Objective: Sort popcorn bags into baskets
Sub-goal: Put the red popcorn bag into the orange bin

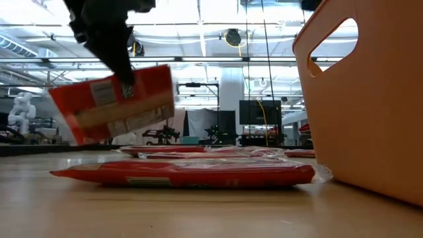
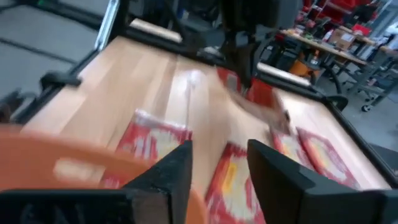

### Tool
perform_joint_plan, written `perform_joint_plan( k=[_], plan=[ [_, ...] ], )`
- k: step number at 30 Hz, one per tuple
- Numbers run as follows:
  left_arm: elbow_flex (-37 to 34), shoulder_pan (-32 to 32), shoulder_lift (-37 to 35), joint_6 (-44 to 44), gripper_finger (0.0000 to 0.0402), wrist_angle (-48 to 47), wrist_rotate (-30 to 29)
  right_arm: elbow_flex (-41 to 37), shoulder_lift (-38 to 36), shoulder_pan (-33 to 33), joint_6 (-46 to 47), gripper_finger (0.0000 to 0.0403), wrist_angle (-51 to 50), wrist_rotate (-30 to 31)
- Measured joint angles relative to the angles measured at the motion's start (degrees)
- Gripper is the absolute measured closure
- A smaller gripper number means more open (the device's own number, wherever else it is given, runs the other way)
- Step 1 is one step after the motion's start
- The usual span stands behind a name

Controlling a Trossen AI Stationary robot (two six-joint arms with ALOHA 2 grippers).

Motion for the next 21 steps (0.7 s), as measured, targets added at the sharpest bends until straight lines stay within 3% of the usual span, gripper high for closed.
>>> perform_joint_plan(
  k=[5,15,21],
  plan=[
    [2.91,-0.1,0.0,0.02,0.0398,0.73,0.03,3.9,2.67,-3.17,-6.94,0.0232,3.34,-0.47],
    [6.08,-0.49,0.0,8.98,0.0398,15.66,2.73,6.35,8.29,-10.75,-15.24,0.0223,4.96,-11.87],
    [6.08,-0.44,0.0,13.09,0.0398,18.26,3.06,9.38,10.33,-12.53,-18.28,0.0217,4.8,-12.09]
  ],
)
